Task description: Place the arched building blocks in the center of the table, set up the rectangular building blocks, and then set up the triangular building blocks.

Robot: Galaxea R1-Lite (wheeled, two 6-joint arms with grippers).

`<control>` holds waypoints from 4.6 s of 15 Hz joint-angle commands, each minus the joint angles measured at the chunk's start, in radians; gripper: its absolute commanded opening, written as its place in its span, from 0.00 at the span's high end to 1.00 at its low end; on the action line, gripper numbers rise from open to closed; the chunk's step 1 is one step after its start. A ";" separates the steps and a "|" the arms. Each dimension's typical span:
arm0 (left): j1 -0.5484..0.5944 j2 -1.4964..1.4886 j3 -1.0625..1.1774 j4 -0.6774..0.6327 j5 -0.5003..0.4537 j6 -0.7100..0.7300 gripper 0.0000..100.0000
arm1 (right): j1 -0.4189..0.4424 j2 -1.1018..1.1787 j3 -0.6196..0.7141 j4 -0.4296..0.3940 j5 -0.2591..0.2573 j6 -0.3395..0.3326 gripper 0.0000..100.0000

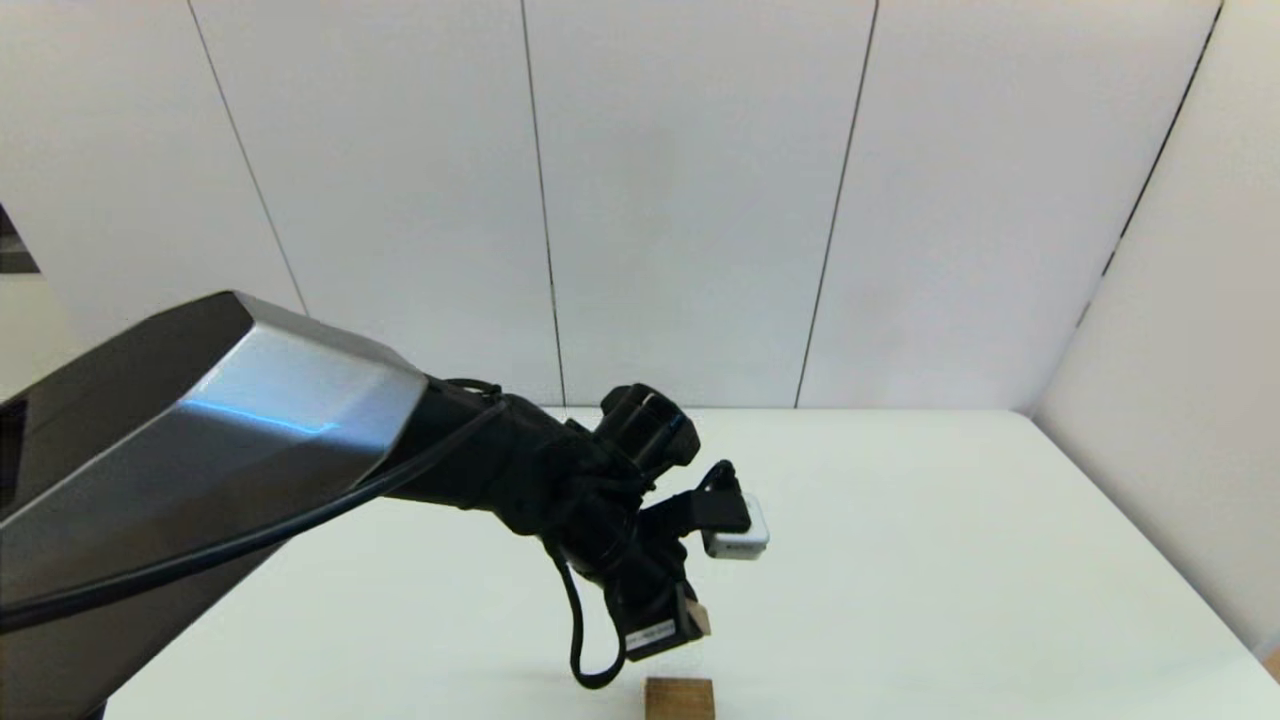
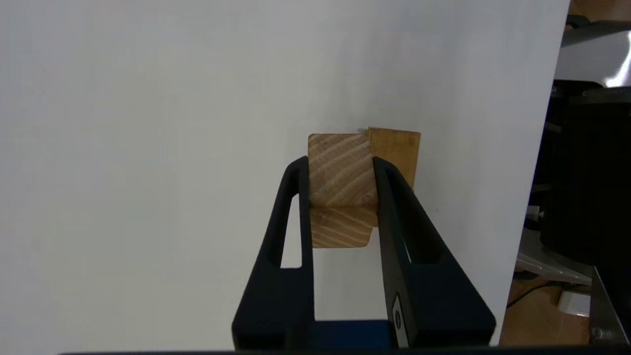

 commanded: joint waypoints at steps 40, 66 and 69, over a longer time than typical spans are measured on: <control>-0.050 0.041 0.331 -0.416 -0.013 0.009 1.00 | 0.000 0.000 0.000 0.001 0.000 0.000 0.00; 0.080 -0.491 0.328 -0.347 -0.025 -0.165 0.00 | 0.000 0.000 0.000 0.001 0.000 0.000 0.00; 0.117 -0.807 0.337 -0.252 0.082 -0.323 0.00 | 0.000 0.000 0.000 0.001 0.000 0.000 0.00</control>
